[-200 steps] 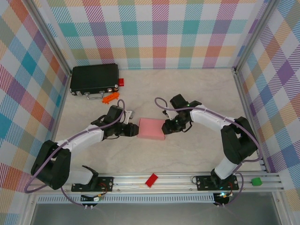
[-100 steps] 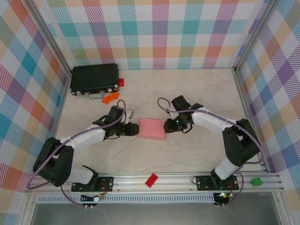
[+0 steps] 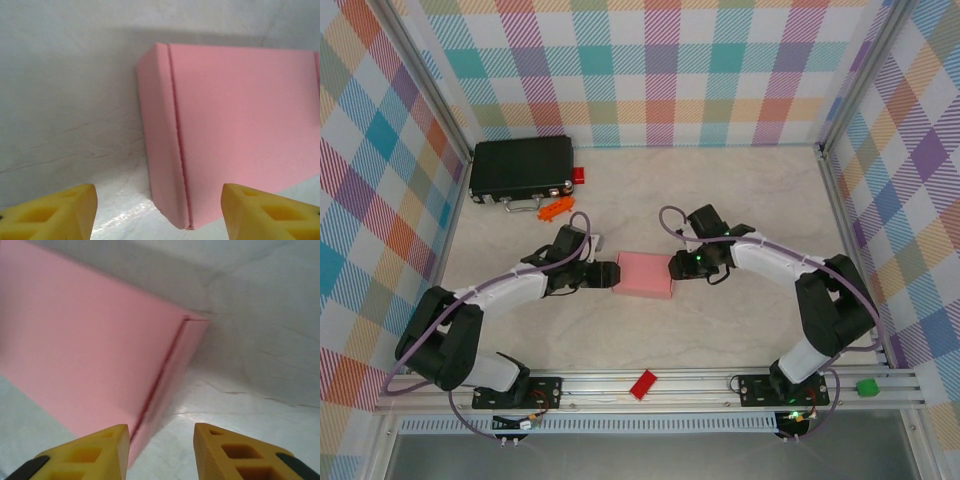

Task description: Fold the paper box

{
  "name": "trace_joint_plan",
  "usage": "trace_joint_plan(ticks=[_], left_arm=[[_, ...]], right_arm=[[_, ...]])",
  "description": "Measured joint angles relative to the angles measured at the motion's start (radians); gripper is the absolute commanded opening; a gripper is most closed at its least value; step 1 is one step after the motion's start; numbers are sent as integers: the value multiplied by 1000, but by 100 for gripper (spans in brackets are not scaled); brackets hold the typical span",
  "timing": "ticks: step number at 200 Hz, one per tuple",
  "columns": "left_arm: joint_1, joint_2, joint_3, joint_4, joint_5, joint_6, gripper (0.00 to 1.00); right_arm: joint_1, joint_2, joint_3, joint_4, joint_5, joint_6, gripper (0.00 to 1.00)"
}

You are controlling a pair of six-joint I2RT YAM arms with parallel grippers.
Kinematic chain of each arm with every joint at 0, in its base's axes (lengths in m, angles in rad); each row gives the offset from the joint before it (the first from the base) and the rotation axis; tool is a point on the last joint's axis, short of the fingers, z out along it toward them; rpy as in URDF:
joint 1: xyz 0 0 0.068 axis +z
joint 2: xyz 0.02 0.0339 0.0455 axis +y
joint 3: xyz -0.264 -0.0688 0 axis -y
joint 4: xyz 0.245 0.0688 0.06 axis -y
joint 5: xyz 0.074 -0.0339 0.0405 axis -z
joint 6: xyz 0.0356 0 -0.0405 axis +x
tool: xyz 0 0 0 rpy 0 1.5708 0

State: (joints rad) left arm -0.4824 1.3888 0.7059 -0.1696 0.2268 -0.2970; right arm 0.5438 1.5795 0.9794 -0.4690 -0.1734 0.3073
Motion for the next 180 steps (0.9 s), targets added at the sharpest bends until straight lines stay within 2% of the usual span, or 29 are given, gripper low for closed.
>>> trace_joint_plan(ticks=[21, 56, 96, 141, 180], left_arm=[[0, -59, 10, -42, -108, 12, 76], [5, -187, 16, -95, -366, 67, 90], [44, -253, 13, -90, -631, 149, 100], [155, -256, -36, -4, -752, 208, 100], [218, -200, -103, 118, -760, 235, 100]], right_arm=[[-25, -73, -32, -2, 104, 21, 48], [-83, -192, -60, -2, 305, 37, 50], [-236, -245, -78, 10, 429, 35, 56], [-378, -249, -123, 92, 440, 0, 62], [-460, -250, -235, 246, 369, -48, 68]])
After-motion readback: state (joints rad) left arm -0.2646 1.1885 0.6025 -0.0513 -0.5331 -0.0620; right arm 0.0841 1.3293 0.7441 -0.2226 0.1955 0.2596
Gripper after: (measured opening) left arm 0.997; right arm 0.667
